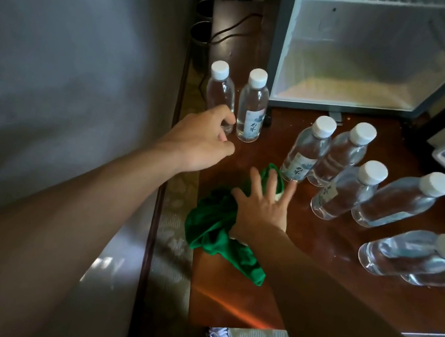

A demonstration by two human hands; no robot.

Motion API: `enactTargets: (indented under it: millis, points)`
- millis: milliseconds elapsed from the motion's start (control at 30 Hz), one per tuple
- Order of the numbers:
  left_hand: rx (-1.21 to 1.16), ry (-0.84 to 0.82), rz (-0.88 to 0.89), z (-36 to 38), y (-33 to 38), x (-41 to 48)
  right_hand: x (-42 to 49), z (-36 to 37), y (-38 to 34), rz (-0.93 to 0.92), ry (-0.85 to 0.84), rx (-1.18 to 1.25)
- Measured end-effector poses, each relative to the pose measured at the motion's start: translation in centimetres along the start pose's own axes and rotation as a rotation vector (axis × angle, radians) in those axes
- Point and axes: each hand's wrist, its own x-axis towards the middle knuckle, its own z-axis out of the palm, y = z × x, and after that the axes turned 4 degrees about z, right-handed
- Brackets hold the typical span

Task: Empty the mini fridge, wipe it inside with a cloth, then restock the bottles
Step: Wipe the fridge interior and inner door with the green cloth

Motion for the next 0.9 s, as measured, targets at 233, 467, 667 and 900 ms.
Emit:
enactTargets:
  millis: [233, 467, 667, 900]
  points:
    - [-0.018, -0.038, -0.049, 1.7, -1.6, 0.0, -1.3, 3.3, -0.8, 0.068, -0.189, 0.274]
    - [-0.048, 0.028, 0.0, -0.1, 0.8, 0.3, -2.0, -1.8, -0.9, 0.11, -0.172, 0.457]
    - [-0.128, 0.234, 0.184, -8.3, 8.2, -0.2, -4.0, -14.6, 1.5, 0.003, -0.171, 0.533]
    - [-0.08, 0.346, 0.385, -14.3, 15.9, -1.2, -7.6, -28.3, 7.0, 0.076, 0.16, 0.747]
